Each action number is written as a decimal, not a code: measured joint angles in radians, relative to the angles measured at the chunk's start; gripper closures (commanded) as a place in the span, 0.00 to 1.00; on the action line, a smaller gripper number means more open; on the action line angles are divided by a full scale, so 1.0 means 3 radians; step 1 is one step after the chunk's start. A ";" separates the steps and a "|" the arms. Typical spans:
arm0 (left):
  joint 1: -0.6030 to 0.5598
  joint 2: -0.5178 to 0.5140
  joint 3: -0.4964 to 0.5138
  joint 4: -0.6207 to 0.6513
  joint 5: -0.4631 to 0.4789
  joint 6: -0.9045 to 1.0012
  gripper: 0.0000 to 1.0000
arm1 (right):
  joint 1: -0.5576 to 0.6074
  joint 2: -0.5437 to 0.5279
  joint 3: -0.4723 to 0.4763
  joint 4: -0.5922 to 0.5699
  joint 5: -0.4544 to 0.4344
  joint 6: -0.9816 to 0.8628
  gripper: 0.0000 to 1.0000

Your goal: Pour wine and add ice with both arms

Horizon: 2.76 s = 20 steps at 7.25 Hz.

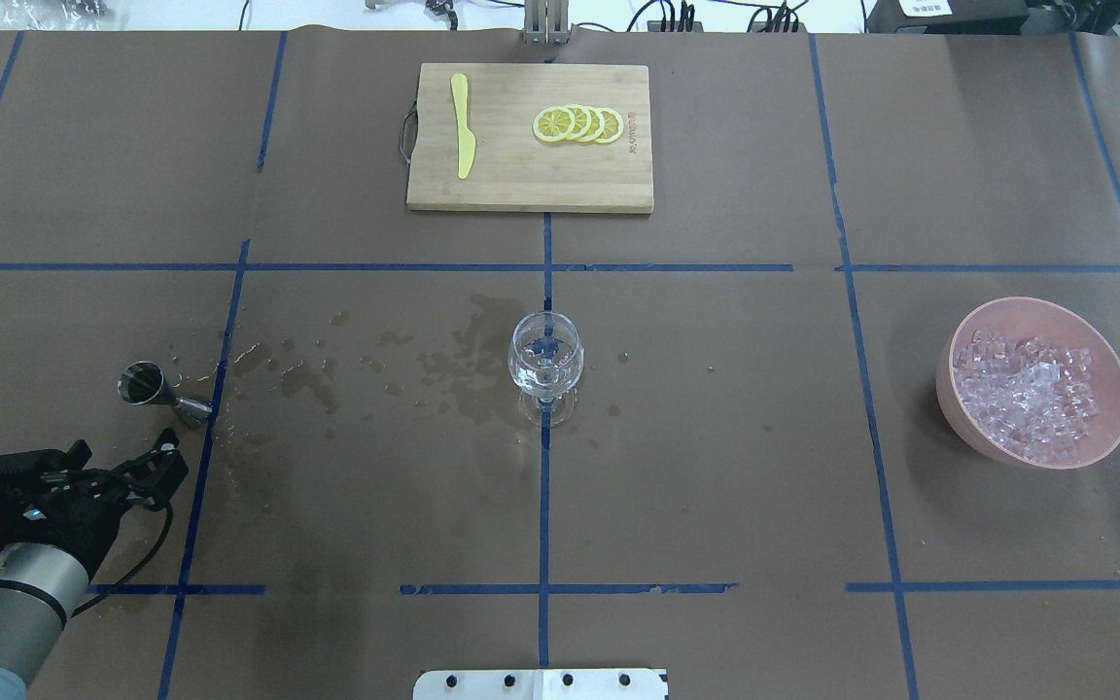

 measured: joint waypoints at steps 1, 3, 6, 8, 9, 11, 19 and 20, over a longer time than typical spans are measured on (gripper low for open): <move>0.0000 -0.0121 0.0144 0.0000 0.0087 -0.0005 0.02 | -0.0098 0.0000 0.0092 0.0002 -0.0001 0.0226 0.00; -0.0001 -0.0281 0.0387 -0.0004 0.0281 -0.0010 0.04 | -0.0286 0.0000 0.0263 0.0006 -0.0021 0.0579 0.00; -0.0006 -0.0366 0.0518 -0.0013 0.0456 -0.0030 0.09 | -0.0468 0.0001 0.0422 0.0010 -0.0033 0.0956 0.00; -0.0013 -0.0423 0.0617 -0.0018 0.0567 -0.0047 0.11 | -0.0563 0.0004 0.0450 0.0015 -0.0040 0.1057 0.00; -0.0024 -0.0454 0.0661 -0.0019 0.0601 -0.0059 0.13 | -0.0586 0.0005 0.0461 0.0016 -0.0040 0.1087 0.00; -0.0064 -0.0483 0.0718 -0.0021 0.0625 -0.0067 0.15 | -0.0621 0.0005 0.0497 0.0018 -0.0040 0.1152 0.00; -0.0258 -0.0709 0.0949 -0.0025 0.0650 -0.0068 0.48 | -0.0686 0.0006 0.0556 0.0022 -0.0058 0.1268 0.00; -0.0271 -0.0709 0.0953 -0.0026 0.0651 -0.0069 0.49 | -0.0690 0.0006 0.0560 0.0022 -0.0059 0.1276 0.00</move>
